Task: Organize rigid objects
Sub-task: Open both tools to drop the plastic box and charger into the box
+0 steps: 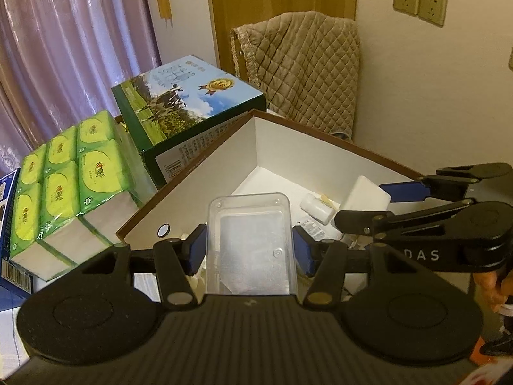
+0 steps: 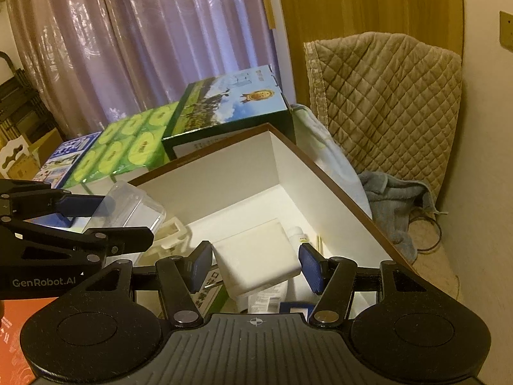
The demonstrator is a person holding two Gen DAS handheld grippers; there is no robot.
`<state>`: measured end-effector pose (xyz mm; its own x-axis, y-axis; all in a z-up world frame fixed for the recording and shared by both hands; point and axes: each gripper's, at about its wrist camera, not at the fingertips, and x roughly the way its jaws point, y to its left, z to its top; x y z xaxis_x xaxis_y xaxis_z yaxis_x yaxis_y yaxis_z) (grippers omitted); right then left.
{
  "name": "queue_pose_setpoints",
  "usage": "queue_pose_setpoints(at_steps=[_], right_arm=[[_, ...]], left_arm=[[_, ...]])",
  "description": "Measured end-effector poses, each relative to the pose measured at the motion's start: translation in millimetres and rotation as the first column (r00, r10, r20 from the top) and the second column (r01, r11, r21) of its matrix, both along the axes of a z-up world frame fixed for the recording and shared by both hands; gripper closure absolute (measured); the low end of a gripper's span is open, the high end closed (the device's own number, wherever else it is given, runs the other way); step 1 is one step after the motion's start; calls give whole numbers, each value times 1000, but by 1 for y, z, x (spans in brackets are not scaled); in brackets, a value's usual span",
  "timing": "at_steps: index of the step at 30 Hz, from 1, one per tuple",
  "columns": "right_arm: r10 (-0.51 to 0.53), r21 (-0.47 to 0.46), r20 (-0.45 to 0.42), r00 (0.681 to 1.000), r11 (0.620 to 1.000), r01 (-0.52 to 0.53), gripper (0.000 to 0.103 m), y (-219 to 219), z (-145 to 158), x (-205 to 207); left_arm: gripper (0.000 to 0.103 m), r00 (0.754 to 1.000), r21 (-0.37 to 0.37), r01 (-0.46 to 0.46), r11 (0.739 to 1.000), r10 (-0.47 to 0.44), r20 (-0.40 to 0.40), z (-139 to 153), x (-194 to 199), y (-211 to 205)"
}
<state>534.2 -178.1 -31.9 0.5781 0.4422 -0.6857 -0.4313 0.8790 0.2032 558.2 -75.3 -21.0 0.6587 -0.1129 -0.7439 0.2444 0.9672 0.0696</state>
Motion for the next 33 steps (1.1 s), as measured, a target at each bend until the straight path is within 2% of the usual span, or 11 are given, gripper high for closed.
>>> queue_pose_setpoints(at_steps=[18, 25, 33], right_arm=[[-4, -51, -63, 998, 999, 0, 47, 19, -31, 46], [-18, -68, -80, 997, 998, 12, 47, 22, -40, 58], [-27, -73, -92, 995, 997, 20, 47, 23, -45, 67]], left_arm=[[51, 997, 24, -9, 1000, 11, -79, -34, 52, 5], [50, 993, 9, -24, 1000, 25, -113, -46, 70, 8], [49, 992, 1, -49, 999, 48, -115, -54, 82, 13]])
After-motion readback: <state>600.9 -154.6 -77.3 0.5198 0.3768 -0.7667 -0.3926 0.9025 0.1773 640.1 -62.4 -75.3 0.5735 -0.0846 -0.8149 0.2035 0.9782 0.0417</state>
